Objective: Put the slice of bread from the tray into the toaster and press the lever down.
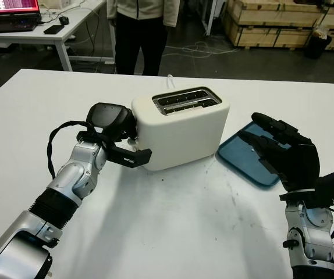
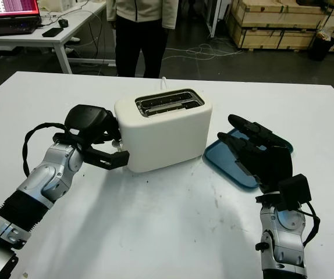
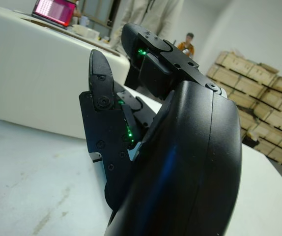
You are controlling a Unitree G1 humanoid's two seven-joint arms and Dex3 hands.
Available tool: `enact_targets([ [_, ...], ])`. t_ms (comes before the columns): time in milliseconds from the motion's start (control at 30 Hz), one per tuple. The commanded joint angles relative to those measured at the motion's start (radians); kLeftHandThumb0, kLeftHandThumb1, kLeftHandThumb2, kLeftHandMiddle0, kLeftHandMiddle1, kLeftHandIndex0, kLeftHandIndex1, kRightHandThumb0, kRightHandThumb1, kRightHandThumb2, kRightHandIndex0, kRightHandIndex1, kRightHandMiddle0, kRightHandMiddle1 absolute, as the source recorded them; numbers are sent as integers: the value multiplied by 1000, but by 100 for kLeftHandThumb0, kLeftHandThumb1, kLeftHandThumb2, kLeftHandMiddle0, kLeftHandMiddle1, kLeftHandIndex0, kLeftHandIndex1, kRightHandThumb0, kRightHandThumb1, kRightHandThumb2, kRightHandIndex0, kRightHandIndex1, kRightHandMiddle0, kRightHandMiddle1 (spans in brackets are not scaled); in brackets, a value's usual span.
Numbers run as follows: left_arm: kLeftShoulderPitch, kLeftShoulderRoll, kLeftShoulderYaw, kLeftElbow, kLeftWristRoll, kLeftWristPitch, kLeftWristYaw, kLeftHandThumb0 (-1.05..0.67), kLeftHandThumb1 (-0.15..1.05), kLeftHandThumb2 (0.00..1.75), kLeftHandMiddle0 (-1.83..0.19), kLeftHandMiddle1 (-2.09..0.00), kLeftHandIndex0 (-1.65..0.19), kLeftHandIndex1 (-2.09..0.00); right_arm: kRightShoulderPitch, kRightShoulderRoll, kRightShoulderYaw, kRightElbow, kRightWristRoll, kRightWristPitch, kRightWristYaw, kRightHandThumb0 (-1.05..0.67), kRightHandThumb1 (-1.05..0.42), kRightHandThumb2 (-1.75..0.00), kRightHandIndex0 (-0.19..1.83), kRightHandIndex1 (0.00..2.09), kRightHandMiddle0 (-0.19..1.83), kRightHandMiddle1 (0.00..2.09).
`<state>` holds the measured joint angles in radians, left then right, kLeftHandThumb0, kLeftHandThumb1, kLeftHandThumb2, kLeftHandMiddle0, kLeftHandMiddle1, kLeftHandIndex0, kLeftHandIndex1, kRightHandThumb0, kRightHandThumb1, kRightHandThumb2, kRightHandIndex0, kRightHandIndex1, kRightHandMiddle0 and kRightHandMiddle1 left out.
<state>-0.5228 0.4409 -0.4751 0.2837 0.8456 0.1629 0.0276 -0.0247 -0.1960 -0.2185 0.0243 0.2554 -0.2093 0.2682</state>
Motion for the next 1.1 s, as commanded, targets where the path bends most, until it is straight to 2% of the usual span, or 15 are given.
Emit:
enact_targets([
  [0, 192, -85, -169, 87, -53, -36, -247, -21, 90, 1, -88, -53, -108, -3, -27, 0, 16, 8, -10, 34, -6, -27, -92, -20, 96, 1, 82, 0],
  [100, 209, -57, -133, 5, -81, -22, -236, -22, 91, 1, -88, -54, -110, -3, -25, 3, 20, 17, -16, 15, -7, -30, -92, -20, 95, 0, 81, 0],
  [167, 237, -36, -96, -48, -106, -52, -165, -21, 89, 1, -91, -57, -112, -4, -21, 5, 19, 10, -15, 20, -16, -31, -92, -19, 95, 0, 81, 0],
  [233, 266, -14, -53, -79, -132, -126, -54, -21, 86, 0, -92, -85, -116, -4, -18, 8, 16, 8, -7, 23, -17, -30, -92, -19, 95, 0, 81, 0],
  [300, 294, -1, -7, -102, -148, -192, 59, -23, 83, 0, -97, -100, -120, -5, -19, 6, 14, 8, -3, 25, -20, -30, -92, -18, 95, 0, 81, 0],
  [333, 311, 7, 23, -132, -164, -200, 81, -24, 83, 1, -97, -105, -120, -4, -20, 2, 14, 9, -12, 27, -26, -30, -92, -18, 94, 0, 80, 0],
  [400, 339, 16, 82, -178, -217, -229, 107, -28, 88, 2, -89, -106, -117, -2, -26, -7, 10, 9, -17, 33, -31, -29, -92, -17, 90, 0, 78, 0],
  [500, 375, 39, 187, -243, -306, -285, 129, -21, 86, 0, -84, -125, -117, -1, -49, -31, -1, 13, -11, 60, -26, -28, -92, -15, 87, 0, 76, 0],
  [600, 404, 64, 286, -308, -365, -310, 120, -23, 83, 0, -76, -134, -112, 0, -80, -73, -8, 24, -22, 87, -14, -31, -92, -11, 84, 0, 74, 0],
  [800, 423, 111, 460, -417, -443, -290, 32, -28, 81, 0, -68, -127, -105, 0, -165, -165, -25, 79, -38, 102, 19, -32, -92, -4, 84, 1, 73, 0],
  [933, 397, 161, 536, -434, -437, -261, -33, -34, 80, 0, -73, -105, -104, 0, -255, -248, -27, 160, -83, 50, 54, -30, -90, -1, 89, 3, 76, 2],
  [1067, 349, 222, 571, -474, -397, -171, -122, -46, 78, 0, -82, -81, -104, 0, -371, -348, 5, 276, -184, -31, 77, -31, -86, 0, 96, 5, 82, 3],
])
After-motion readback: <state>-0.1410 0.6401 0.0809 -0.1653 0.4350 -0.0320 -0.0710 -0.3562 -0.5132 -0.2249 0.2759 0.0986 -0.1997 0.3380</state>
